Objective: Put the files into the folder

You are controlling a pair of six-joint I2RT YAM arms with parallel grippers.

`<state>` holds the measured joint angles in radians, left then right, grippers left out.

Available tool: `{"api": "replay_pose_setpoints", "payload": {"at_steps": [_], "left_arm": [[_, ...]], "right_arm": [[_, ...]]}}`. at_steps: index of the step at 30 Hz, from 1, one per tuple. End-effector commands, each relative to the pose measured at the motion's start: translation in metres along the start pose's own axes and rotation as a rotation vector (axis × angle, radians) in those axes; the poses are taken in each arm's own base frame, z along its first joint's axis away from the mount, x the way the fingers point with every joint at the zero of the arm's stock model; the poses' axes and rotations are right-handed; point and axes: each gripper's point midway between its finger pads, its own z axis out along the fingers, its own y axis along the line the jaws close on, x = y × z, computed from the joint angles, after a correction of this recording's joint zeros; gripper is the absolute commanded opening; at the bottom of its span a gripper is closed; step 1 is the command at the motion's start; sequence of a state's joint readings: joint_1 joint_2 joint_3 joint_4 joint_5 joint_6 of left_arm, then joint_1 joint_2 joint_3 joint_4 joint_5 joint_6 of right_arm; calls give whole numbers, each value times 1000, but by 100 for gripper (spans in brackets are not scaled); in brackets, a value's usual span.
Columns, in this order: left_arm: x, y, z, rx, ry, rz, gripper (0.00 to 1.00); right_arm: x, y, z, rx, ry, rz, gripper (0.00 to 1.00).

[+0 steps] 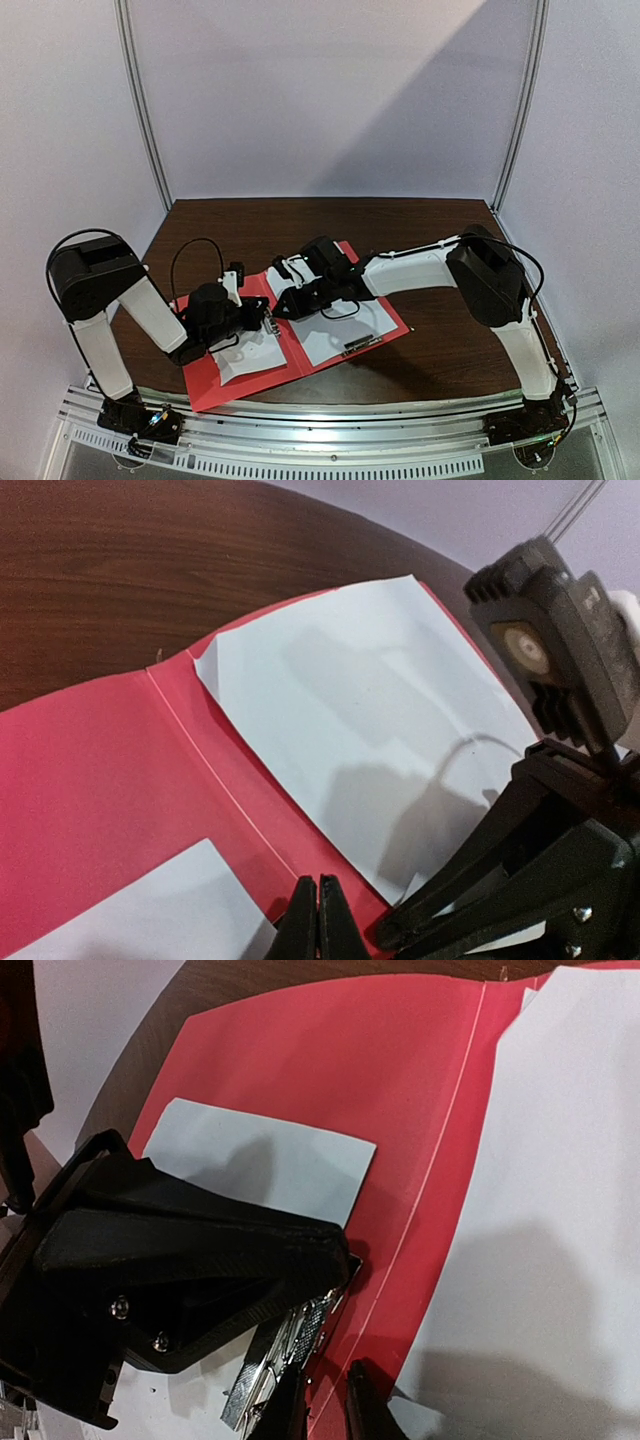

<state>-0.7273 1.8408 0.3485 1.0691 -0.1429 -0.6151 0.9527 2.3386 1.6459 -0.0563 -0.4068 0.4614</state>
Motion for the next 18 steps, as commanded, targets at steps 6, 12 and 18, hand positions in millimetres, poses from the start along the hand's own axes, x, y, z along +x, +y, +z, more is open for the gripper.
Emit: {"api": "replay_pose_setpoints", "payload": {"at_steps": [6,12,18], "left_arm": [[130,40,-22,-111,485,52,0],[124,36,-20,-101,473,60,0],[114,35,-19,-130,473,75,10]], "right_arm": [[75,-40,37,101,207,97,13],[77,-39,39,106,211,92,12],[72,-37,33,122,202,80,11]]}}
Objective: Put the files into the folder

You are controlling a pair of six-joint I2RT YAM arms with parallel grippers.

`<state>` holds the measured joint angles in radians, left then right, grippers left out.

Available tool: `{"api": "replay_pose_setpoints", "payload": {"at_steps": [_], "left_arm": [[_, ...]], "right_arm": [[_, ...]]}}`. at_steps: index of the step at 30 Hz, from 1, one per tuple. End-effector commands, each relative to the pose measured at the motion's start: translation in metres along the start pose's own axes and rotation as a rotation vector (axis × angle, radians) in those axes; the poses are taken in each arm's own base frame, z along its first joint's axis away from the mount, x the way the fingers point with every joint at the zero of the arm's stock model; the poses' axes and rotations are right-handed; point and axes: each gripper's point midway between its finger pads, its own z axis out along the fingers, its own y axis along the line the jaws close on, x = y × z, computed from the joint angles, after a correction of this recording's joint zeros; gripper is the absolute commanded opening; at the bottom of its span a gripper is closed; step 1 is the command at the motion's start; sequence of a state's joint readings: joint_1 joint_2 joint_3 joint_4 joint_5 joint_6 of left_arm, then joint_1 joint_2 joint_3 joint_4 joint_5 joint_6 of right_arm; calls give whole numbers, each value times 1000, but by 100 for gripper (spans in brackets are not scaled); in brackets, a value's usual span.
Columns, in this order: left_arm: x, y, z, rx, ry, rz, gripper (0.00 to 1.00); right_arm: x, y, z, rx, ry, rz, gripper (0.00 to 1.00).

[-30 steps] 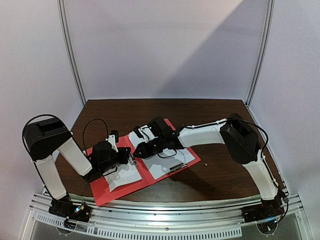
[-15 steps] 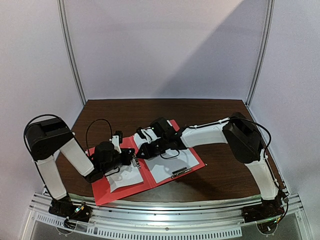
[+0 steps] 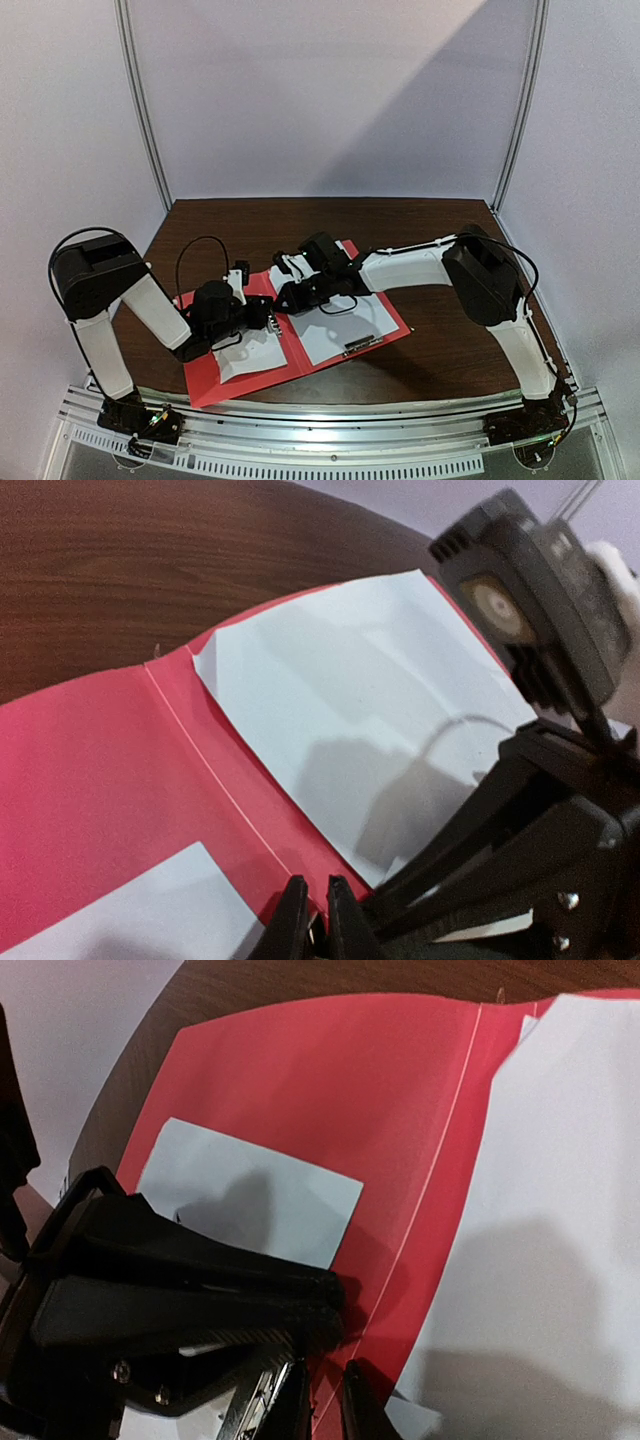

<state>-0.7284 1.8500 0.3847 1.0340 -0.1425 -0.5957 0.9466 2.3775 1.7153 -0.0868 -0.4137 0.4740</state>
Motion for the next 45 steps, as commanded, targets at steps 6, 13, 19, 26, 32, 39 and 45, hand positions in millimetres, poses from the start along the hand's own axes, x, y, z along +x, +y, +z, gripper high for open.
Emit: {"api": "replay_pose_setpoints", "payload": {"at_steps": [6,13,19,26,32,39,45], "left_arm": [[92,41,-34,-194,427,93,22],[56,31,-36,-195,367,130,28],[36,18,-32,-168,336,131,35],[6,7,-31,-157,275,124,55],[-18,3,-37,-175,232,137,70],[-34,1,-46,-184,204,140,80],[-59,-2,-58,-213,148,144,83]], "right_arm": [[71,-28,16,120,179,49,11],[62,-16,10,96,159,39,11],[51,-7,3,80,134,23,11],[42,3,-5,66,117,-2,11],[35,12,-9,37,101,-20,11],[29,25,-13,0,88,-37,12],[15,35,-22,-14,55,-72,12]]}}
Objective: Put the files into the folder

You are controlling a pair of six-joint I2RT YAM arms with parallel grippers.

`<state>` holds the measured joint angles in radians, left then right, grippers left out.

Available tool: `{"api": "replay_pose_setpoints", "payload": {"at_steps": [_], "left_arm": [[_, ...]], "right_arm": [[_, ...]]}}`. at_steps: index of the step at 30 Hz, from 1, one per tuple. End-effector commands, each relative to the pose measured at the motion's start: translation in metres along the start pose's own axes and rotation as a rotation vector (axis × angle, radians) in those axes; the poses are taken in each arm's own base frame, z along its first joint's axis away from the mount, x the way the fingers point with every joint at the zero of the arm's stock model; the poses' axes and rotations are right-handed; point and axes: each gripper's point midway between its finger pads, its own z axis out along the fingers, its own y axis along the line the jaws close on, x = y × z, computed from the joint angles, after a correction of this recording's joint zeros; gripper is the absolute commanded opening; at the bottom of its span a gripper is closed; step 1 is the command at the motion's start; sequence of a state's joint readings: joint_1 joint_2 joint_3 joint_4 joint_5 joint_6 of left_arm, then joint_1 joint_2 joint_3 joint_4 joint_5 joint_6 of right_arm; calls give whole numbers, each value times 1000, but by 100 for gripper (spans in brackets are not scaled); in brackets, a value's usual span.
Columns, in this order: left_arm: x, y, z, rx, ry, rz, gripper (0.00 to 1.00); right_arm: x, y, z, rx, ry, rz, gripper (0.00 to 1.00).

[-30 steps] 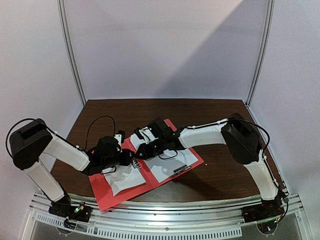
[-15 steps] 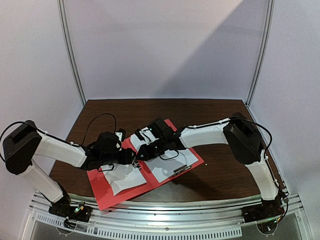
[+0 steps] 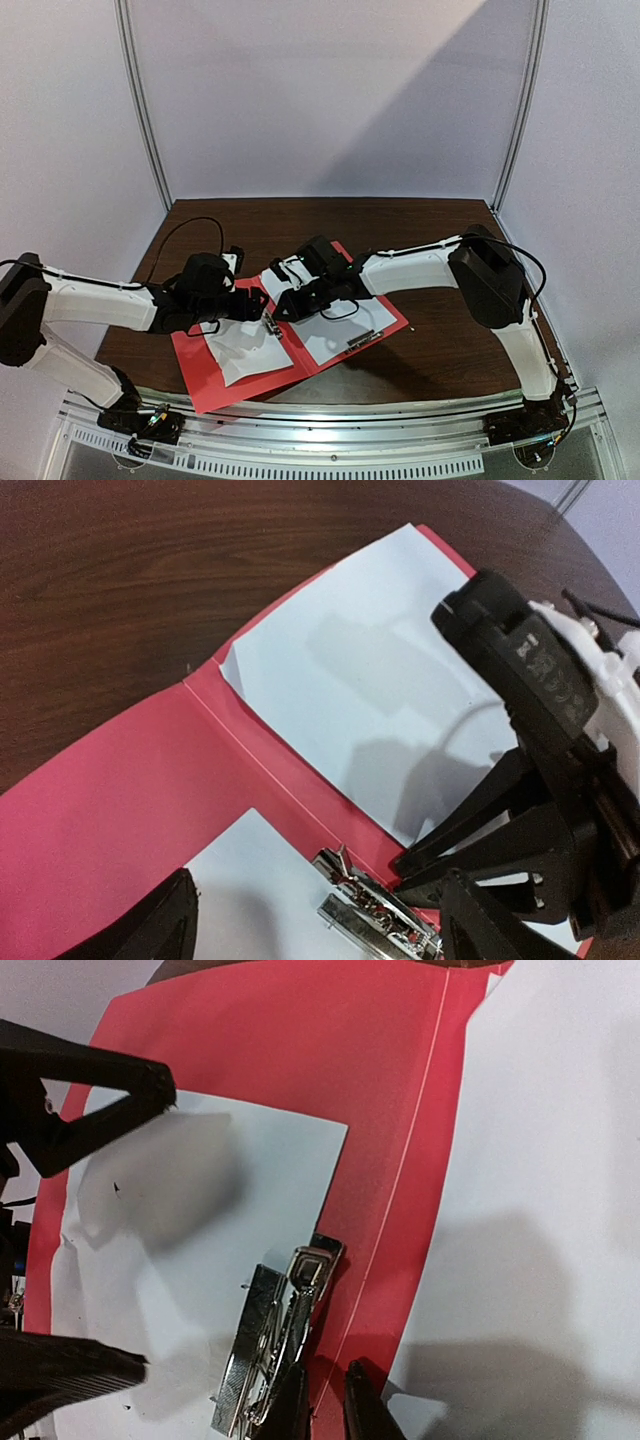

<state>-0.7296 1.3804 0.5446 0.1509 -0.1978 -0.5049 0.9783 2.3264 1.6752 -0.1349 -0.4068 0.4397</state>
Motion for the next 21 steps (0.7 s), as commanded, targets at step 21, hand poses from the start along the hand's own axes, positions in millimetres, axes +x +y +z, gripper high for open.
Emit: {"api": "replay_pose_setpoints", "payload": {"at_steps": [21], "left_arm": [[-44,65,-118,-234,-215,-145,100]], "right_arm": [[-37,35,-51,41,-92,-147,27]]}}
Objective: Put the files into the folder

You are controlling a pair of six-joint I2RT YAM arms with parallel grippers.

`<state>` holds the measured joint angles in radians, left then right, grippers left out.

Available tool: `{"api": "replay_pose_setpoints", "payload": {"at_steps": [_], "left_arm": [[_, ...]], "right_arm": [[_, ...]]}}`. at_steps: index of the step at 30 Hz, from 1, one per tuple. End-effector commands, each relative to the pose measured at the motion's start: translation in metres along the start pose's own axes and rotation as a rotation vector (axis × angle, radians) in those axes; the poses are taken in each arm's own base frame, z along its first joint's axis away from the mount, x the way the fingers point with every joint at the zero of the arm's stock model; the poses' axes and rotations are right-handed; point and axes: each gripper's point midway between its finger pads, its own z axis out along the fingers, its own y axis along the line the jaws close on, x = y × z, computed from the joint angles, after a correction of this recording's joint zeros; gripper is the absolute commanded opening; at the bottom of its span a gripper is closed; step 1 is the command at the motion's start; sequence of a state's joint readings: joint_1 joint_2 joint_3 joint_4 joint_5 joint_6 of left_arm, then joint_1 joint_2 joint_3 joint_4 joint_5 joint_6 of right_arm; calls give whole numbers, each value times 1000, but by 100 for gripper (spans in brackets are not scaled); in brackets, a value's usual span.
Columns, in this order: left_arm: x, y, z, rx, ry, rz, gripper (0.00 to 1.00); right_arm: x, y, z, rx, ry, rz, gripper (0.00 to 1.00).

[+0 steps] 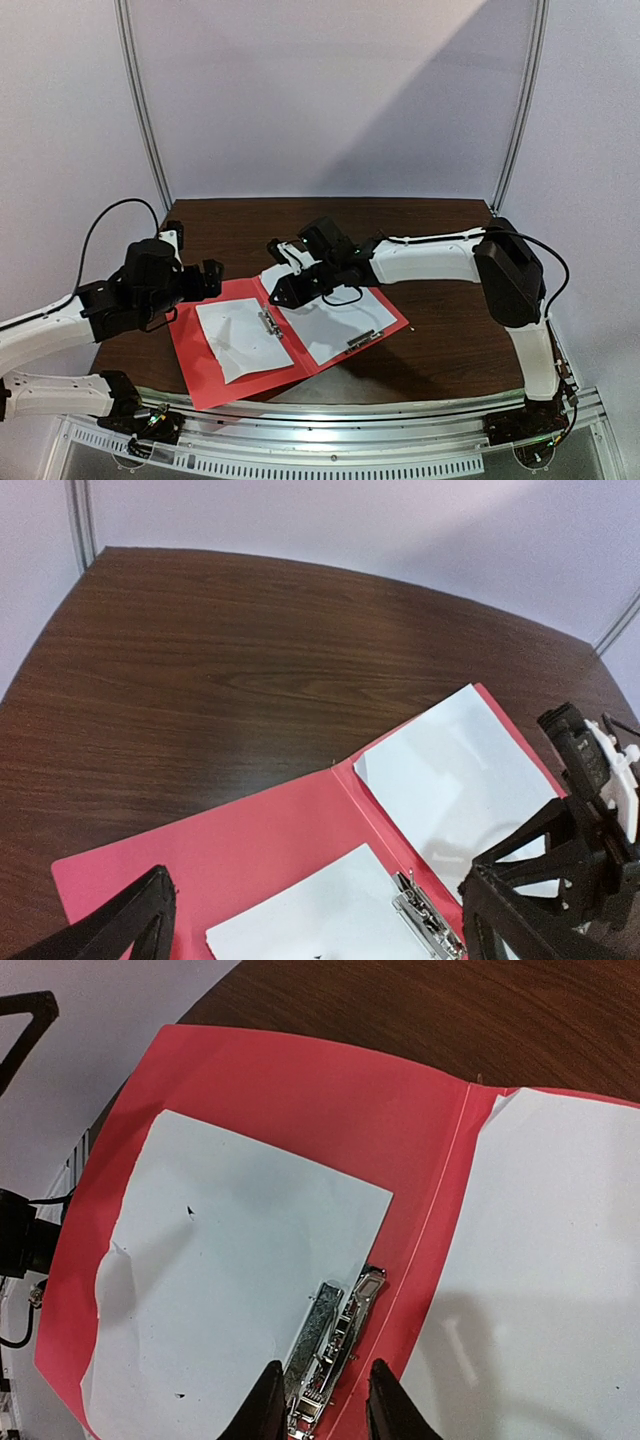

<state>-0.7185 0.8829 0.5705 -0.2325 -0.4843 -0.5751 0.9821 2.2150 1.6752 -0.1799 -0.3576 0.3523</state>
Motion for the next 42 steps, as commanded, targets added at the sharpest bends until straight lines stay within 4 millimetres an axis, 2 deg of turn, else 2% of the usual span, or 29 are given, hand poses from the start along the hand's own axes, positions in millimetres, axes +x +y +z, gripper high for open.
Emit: {"api": "replay_pose_setpoints", "payload": {"at_steps": [1,4,8,10,12,14,18,21,26,32,37,39,42], "left_arm": [[17,22,-13,-33,35,-19,99],[19,28,-19,-35,35,-44,100],[33,49,-27,-138,100,-124,100],[34,49,-30,-147,120,-156,100],[39,53,-32,-179,154,-185,100],[44,62,-38,-247,187,-208,100],[55,79,-49,-353,237,-289,99],[63,75,-47,-299,241,-368,100],[86,82,-43,-288,281,-408,99],[98,80,-37,-250,293,-454,100],[113,74,-24,-212,327,-474,99],[105,66,-20,-157,290,-507,96],[77,54,-19,-80,201,-540,90]], "right_arm": [[-8,8,-13,23,-16,-32,27],[-8,6,-14,27,-18,-32,27],[-3,3,-17,45,-23,-41,33],[-3,2,-21,56,-29,-49,37],[-3,0,-22,66,-30,-49,48],[-1,-3,-21,75,-24,-46,63],[5,-9,-22,92,-18,-37,74],[8,-10,-23,91,-21,-28,78],[16,-13,-25,95,-4,-19,80],[21,-18,-30,120,1,-20,84],[23,-26,-38,150,-5,-11,87],[23,-32,-45,166,-11,4,88],[20,-38,-58,181,-26,30,88]]}}
